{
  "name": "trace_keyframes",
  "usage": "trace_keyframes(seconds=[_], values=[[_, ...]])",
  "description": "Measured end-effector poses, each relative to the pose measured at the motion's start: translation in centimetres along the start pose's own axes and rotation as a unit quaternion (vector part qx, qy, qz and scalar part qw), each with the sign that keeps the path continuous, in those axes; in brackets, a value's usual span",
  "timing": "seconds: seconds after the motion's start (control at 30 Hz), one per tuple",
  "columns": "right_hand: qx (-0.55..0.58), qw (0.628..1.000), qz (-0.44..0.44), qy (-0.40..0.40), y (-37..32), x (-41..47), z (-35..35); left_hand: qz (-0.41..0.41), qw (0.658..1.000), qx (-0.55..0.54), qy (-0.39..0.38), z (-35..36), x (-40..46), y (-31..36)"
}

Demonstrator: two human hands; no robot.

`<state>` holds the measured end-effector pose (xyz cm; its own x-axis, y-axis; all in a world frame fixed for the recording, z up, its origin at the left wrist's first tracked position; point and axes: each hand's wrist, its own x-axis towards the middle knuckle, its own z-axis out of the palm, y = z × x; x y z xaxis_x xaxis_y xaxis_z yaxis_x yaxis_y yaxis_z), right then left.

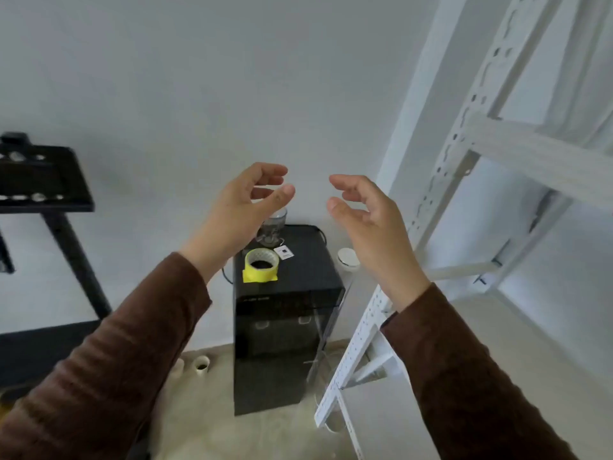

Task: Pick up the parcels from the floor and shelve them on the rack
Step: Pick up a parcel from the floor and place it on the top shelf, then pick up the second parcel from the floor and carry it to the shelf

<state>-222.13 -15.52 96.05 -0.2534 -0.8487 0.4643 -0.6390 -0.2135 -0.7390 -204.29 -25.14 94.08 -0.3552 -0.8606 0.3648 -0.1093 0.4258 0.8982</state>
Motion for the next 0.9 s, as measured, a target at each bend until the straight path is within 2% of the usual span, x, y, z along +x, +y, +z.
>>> trace_keyframes(seconds=[0.17, 0.33, 0.67, 0.9], values=[[0.096, 0.981, 0.013, -0.168, -0.7, -4.9, 10.4, -0.122, 0.985, 0.053, 0.107, -7.6, -11.7, -3.9], [0.141, 0.945, -0.004, -0.294, -4.9, -11.0, 20.2, -0.209, 0.949, 0.064, 0.225, -15.0, -23.6, -5.4], [0.203, 0.832, -0.019, -0.516, -18.1, -23.7, 40.1, -0.307, 0.844, 0.056, 0.437, -30.9, -45.0, -7.5], [0.201, 0.764, -0.038, -0.611, -30.0, -34.3, 54.6, -0.349, 0.76, 0.036, 0.547, -43.3, -59.5, -9.8]])
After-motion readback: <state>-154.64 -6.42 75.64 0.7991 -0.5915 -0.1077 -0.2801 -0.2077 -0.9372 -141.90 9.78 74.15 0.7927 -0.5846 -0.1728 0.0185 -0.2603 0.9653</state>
